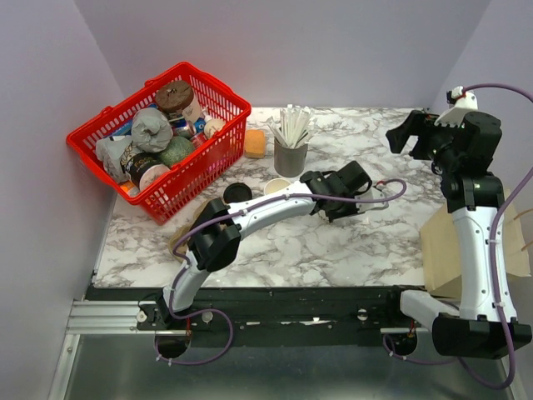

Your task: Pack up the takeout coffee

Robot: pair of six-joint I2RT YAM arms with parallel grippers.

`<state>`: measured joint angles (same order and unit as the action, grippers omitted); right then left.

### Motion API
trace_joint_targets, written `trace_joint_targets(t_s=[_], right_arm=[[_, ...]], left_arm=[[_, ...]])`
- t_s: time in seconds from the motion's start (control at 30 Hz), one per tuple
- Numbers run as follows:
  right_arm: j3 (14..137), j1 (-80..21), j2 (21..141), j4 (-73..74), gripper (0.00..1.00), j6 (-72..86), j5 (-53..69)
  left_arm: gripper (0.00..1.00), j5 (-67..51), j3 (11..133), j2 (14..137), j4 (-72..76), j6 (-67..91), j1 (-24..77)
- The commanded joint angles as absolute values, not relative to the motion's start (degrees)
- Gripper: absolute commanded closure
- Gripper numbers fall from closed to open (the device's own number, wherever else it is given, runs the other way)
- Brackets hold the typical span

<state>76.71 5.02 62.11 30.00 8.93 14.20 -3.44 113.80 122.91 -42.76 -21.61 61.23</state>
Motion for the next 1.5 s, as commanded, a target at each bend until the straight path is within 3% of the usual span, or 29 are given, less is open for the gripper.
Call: trace_joint_targets(t_s=[0.0, 0.1, 0.27, 0.53, 0.77, 1.0, 1.47], right_arm=[[76.29, 5.62, 62.84, 30.24, 0.00, 8.88, 14.32], [76.55, 5.63, 63.54, 30.15, 0.00, 8.70, 14.59], [78.04, 5.63, 64.51, 30.15, 0.00, 9.05, 14.85], [80.42, 5.80, 67.41, 29.88, 0.00, 9.84, 15.55], [80.95, 5.80, 68.90, 29.45, 0.00, 6.95, 16.52], [79.72, 5.80, 69.70, 27.60, 0.00, 7.12, 18.45], [81.74, 5.71, 70.66, 29.18, 0.00, 6.06, 18.46]], left_arm=[[1.00, -1.67, 109.78, 119.97, -40.08, -21.88, 61.44], [0.96, -1.50, 108.55, 119.36, -39.73, -21.62, 61.44], [0.68, -1.76, 109.51, 116.90, -40.34, -20.66, 61.44], [0.48, -1.06, 111.45, 110.84, -42.80, -22.85, 61.26], [0.35, -0.44, 93.21, 96.78, -40.35, -24.87, 55.65], [0.32, -3.16, 77.97, 89.12, -32.62, -29.97, 49.31], [0.32, -5.19, 80.60, 99.49, -32.88, -29.36, 47.64]])
